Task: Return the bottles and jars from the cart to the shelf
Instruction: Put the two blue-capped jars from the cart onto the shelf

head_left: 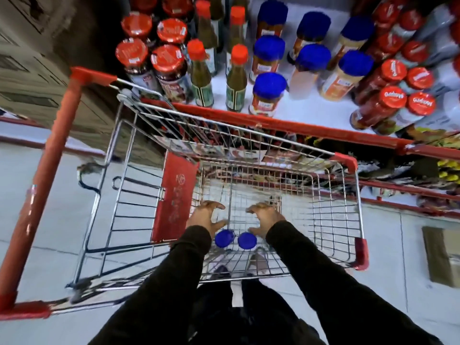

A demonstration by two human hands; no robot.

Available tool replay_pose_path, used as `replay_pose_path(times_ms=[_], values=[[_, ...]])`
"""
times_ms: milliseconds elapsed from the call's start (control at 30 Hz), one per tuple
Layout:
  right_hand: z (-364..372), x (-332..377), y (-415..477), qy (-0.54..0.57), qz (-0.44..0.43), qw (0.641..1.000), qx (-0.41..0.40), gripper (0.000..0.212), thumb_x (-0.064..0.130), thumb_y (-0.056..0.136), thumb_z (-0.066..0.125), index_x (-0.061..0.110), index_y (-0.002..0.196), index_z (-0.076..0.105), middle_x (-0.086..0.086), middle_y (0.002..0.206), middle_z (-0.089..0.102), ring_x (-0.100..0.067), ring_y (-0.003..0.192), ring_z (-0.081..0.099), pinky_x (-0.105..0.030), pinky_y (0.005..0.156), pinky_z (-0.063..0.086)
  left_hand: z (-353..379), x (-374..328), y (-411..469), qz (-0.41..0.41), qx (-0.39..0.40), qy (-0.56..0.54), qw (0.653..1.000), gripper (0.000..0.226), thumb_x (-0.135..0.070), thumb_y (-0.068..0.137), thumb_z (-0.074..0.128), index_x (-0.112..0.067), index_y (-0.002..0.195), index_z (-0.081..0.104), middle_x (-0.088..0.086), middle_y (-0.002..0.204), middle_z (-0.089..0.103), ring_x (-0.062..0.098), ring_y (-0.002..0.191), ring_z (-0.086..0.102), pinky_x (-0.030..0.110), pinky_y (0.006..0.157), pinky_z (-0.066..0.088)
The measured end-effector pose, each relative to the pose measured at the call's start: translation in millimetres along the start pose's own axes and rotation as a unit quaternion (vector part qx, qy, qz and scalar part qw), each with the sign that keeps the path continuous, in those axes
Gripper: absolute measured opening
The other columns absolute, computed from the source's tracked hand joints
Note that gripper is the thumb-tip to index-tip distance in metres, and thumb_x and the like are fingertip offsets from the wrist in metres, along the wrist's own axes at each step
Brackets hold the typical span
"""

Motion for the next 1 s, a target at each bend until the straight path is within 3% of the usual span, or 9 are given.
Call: replay_pose_path(times_ms=[100,200,400,500,700,867,1000], values=[[34.2,-7.4,13.6,-0.052,-0.014,0.993,0.103,0.067,0.026,0.082,0.073,0.018,0.141,0.044,-0.009,0.145,0.046,-0.03,0.129,0.05,-0.036,0.105,0.043,32.8,21.2,3.0,-0.057,0.109,0.061,0.991,0.063,-0.04,0.077,0.078,-0.028,0.133,0.052,0.004,0.142,0.05,0.025,0.129,0.052,0.034,0.105,0.045],[61.4,-16.0,32.4,-0.087,-0.035,0.984,0.153,0.06,0.019,0.084,0.07,0.015,0.139,0.047,-0.012,0.143,0.048,-0.032,0.13,0.051,-0.037,0.106,0.045,64.7,37.7,12.5,-0.094,0.162,0.094,0.978,0.078,-0.039,0.074,0.08,-0.025,0.141,0.044,0.007,0.143,0.049,0.027,0.128,0.054,0.033,0.104,0.046],[85.1,-23.5,58.6,-0.138,-0.082,0.972,0.171,0.055,0.023,0.083,0.074,0.007,0.131,0.053,-0.015,0.132,0.053,-0.034,0.12,0.057,-0.04,0.1,0.049,103.8,35.6,39.7,-0.034,0.19,0.181,0.964,0.057,-0.041,0.079,0.071,-0.017,0.129,0.054,0.008,0.133,0.051,0.03,0.117,0.06,0.036,0.095,0.05],[96.4,-19.3,64.2,-0.174,-0.114,0.964,0.164,0.041,0.016,0.093,0.059,0.005,0.132,0.053,-0.016,0.132,0.052,-0.035,0.121,0.055,-0.043,0.094,0.05,120.5,36.5,48.1,-0.026,0.211,0.221,0.952,0.054,-0.041,0.08,0.071,-0.016,0.125,0.056,0.01,0.126,0.053,0.032,0.113,0.061,0.04,0.092,0.051],[105.1,-14.9,67.3,-0.184,-0.094,0.968,0.146,0.04,0.011,0.093,0.055,0.001,0.132,0.051,-0.018,0.132,0.051,-0.038,0.122,0.05,-0.047,0.09,0.05,126.2,44.4,55.3,-0.069,0.179,0.209,0.959,0.045,-0.036,0.075,0.074,-0.014,0.113,0.063,0.011,0.118,0.061,0.03,0.107,0.065,0.036,0.09,0.054],[79.8,-22.6,58.7,-0.117,-0.04,0.987,0.106,0.049,0.009,0.081,0.069,0.009,0.128,0.053,-0.014,0.129,0.052,-0.036,0.118,0.057,-0.043,0.092,0.052,100.9,33.5,51.9,-0.048,0.119,0.199,0.972,0.045,-0.021,0.077,0.067,-0.014,0.121,0.058,0.01,0.125,0.047,0.033,0.11,0.06,0.042,0.094,0.054],[42.0,-28.3,37.9,-0.055,0.018,0.996,0.065,0.06,0.014,0.077,0.076,0.014,0.132,0.053,-0.011,0.13,0.052,-0.033,0.116,0.059,-0.043,0.096,0.054,72.5,9.0,40.9,-0.032,0.072,0.186,0.979,0.046,-0.016,0.079,0.062,-0.016,0.124,0.056,0.009,0.126,0.05,0.031,0.107,0.062,0.039,0.092,0.056]])
Point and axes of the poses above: each hand's wrist, its own y-axis towards the middle knuckle, its own z-axis out of the palm, x = y × z, the point moved 3 cm from there along y, towards the middle knuckle
